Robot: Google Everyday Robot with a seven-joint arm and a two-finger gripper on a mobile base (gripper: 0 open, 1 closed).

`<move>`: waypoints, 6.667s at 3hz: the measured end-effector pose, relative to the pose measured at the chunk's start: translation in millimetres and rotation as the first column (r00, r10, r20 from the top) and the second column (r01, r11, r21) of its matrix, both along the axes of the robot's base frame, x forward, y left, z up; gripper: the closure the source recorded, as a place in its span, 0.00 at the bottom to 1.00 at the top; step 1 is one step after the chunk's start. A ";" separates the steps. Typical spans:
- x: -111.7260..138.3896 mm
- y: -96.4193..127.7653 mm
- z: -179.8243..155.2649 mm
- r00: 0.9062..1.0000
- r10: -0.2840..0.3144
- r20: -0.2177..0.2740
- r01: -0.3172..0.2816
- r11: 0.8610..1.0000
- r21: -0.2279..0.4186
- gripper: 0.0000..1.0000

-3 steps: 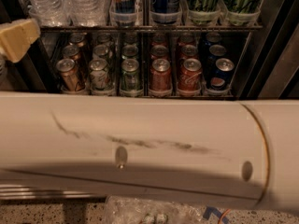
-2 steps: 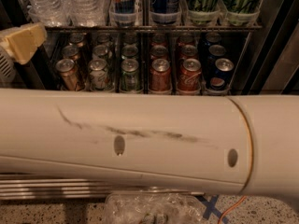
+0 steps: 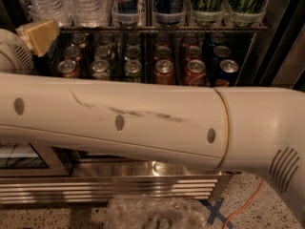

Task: Pick water bottle from top shelf of fridge

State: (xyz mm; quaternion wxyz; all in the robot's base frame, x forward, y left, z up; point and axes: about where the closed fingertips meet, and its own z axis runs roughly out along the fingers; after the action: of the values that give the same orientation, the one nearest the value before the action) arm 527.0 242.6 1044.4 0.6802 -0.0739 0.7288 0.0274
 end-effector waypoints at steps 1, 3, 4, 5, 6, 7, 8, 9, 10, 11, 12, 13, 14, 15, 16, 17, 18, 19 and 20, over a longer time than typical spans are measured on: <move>22.9 -6.0 1.6 0.999 -0.033 0.021 0.033 0.999 0.004 0.22; 42.1 -19.0 14.4 0.993 -0.094 0.065 0.093 0.996 0.017 0.29; 47.6 -23.5 24.2 0.990 -0.108 0.092 0.107 0.994 0.016 0.29; 56.5 -25.5 27.0 0.988 -0.113 0.103 0.111 0.993 0.032 0.29; 67.3 -24.3 27.3 0.988 -0.112 0.106 0.108 0.993 0.049 0.29; 78.8 -24.0 28.4 0.986 -0.124 0.112 0.117 0.991 0.071 0.30; 104.3 -16.1 32.1 0.984 -0.132 0.122 0.121 0.988 0.099 0.29; 110.4 -15.2 28.4 0.984 -0.138 0.112 0.128 0.987 0.094 0.29; 110.4 -15.2 28.4 0.984 -0.138 0.112 0.128 0.987 0.094 0.48; 110.5 -15.2 28.4 0.984 -0.138 0.112 0.128 0.987 0.094 0.79; 110.5 -15.2 28.5 0.984 -0.138 0.112 0.128 0.987 0.094 0.99; 111.2 -17.9 45.4 0.979 -0.143 0.144 0.127 0.986 0.111 1.00; 108.9 -12.8 79.6 0.974 -0.119 0.193 0.093 0.986 0.138 1.00; 94.3 2.4 97.2 0.981 -0.046 0.190 0.011 0.984 0.179 1.00; 66.8 5.3 86.6 0.994 0.008 0.107 -0.032 0.974 0.224 1.00; 34.7 4.3 57.2 0.997 0.073 -0.001 -0.071 0.969 0.237 1.00; -10.7 14.4 21.6 0.978 0.195 -0.079 -0.172 0.958 0.231 1.00; -26.6 -9.9 -4.1 0.966 0.247 -0.072 -0.235 0.962 0.143 1.00; -26.9 -12.5 3.4 0.970 0.236 -0.063 -0.225 0.963 0.148 1.00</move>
Offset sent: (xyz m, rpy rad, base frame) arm 0.0504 -0.0153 0.0067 0.0247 -0.0568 -0.0968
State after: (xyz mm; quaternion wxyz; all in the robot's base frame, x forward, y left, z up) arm 500.1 230.1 1047.8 0.6460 -0.1093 0.7383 0.1603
